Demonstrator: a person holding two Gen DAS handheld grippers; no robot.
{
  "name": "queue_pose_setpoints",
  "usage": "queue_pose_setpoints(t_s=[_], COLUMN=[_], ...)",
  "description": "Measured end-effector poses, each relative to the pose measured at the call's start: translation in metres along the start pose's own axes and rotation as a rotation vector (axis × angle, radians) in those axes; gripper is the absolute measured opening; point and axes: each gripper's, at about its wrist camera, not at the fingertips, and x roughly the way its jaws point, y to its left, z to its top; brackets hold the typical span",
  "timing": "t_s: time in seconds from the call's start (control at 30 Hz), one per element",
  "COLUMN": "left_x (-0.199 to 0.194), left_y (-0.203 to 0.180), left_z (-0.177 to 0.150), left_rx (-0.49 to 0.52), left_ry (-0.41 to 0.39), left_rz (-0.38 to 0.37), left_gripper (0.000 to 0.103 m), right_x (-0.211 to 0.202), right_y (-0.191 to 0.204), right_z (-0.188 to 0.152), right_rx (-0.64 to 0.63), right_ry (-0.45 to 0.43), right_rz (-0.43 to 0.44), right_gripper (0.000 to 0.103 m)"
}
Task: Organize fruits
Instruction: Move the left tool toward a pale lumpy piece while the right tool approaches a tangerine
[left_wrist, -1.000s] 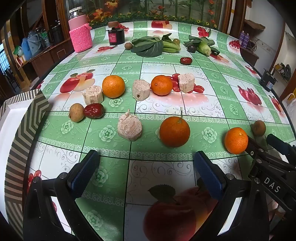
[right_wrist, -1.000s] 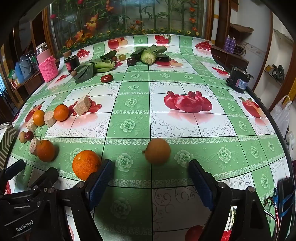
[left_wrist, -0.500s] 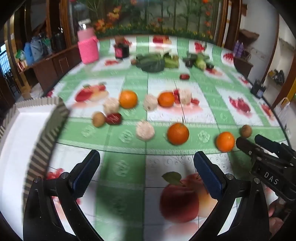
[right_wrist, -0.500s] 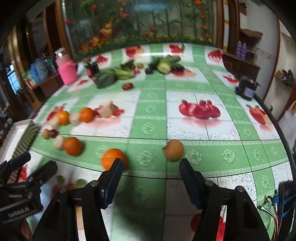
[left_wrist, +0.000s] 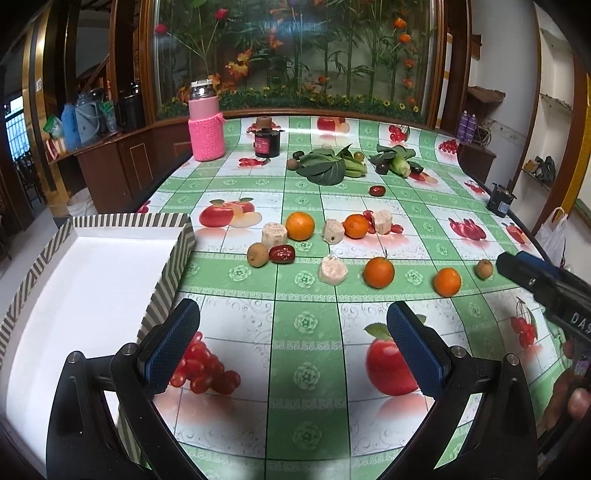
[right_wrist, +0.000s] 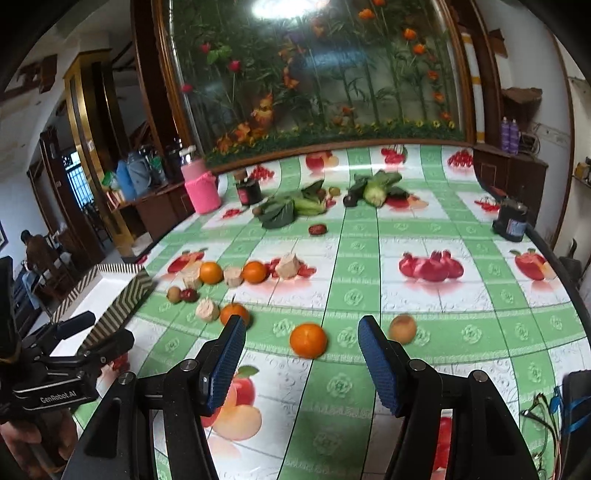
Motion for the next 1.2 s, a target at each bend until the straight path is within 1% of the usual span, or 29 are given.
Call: queue_pose_setpoints(t_s=[0.27,0.37,0.5,0.7,0.87,0.97,1.13,1.2], left_x=[-0.004,-0.003,0.000,0.008,0.014,0.017,0.022,0.024], left_y=[-0.002,-0.002,-0.001,0.000,-0.003,-0.003,0.003,0.007], left_z=[-0.001,-0.002,-0.003,-0.004,-0.006,-0.007,-0.009,-0.010], left_rx=[0.002,0.006,0.014,0.016,0.020,0.024,0.013,0.014], left_ry=[-0.007,-0.002,0.010,0.040,0.065,0.076,0.103,0.107], left_rz=[0.006,0.009,0.011,-0.014,-0.050,-0.061,-0.096,-0.094], left_gripper=[0.103,0.103,0.103,0.103,0.103,0.102,0.103,0.102], right_x=[-0.005,-0.001,0.001,0.002,0.006,0.009,0.012,0.014], right_y=[0.012,0.014,0.012,0.009,0.009,0.009,0.008,0.006], right_z=[-0.005,-0.006,-0.009,-0.008,-0.009,-0.009,-0.010,-0.010], right_rx=[-0.049,-0.051,-0.036,-0.034,-0.050,-0.056,-0.049,-0.045], right_ry=[0.007,0.037,0.046,0.054,0.063,0.072,0.081,0.089], right_rz=[0.003,-0.001,0.002,-0.007,-0.029,-0.029,-0.035,-0.035], right_gripper=[0.063,0.063,0.063,0.063,0.063,0.061,0.061,0.061])
